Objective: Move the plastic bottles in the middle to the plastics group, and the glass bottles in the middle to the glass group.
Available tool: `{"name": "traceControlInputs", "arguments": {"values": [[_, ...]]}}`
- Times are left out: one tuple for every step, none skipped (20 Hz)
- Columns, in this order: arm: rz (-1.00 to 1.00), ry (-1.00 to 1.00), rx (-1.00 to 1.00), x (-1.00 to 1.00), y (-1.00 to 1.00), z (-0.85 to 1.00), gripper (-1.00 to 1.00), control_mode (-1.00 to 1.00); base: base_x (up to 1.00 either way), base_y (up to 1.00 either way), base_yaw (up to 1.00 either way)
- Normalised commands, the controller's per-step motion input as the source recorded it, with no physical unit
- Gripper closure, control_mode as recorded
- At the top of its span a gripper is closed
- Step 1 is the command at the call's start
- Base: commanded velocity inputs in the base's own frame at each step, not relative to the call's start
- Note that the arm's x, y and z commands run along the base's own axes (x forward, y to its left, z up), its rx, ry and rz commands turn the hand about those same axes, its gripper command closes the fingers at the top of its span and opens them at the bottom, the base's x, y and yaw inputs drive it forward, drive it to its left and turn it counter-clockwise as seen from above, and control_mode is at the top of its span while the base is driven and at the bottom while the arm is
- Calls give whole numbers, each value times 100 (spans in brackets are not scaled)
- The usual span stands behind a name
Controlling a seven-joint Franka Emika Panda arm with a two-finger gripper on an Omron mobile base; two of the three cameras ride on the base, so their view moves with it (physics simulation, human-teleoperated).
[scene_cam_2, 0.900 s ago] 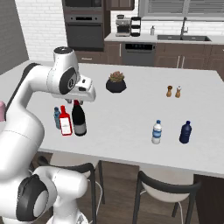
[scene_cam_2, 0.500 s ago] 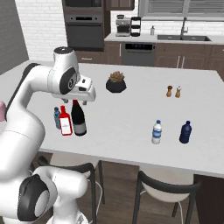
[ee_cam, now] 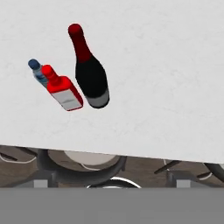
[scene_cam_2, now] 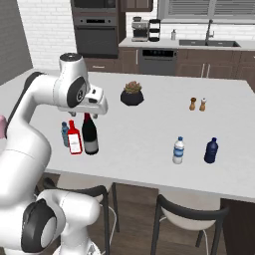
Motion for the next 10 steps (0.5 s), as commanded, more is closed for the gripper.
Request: {"name": "traceControlInputs", "arguments": {"values": [[8,-25,0,0,29,0,-100,-100,0,0,0],[6,-28,0,0,29,0,-100,-100,0,0,0],[4,-28,0,0,23,0,-100,-100,0,0,0],[4,-25,0,0,26,0,-100,-100,0,0,0],[3,-23,-1,0,29,0,-100,-100,0,0,0],[1,-17,-3,0,34,0,-100,-100,0,0,0],[1,-15,-3,1,39,0,-100,-100,0,0,0],[0,-12,-3,10,43,0,-100,-100,0,0,0],[0,-10,-3,14,44,0,-100,-100,0,0,0],[0,-3,-2,22,40,-1,-100,-100,0,0,0]]}}
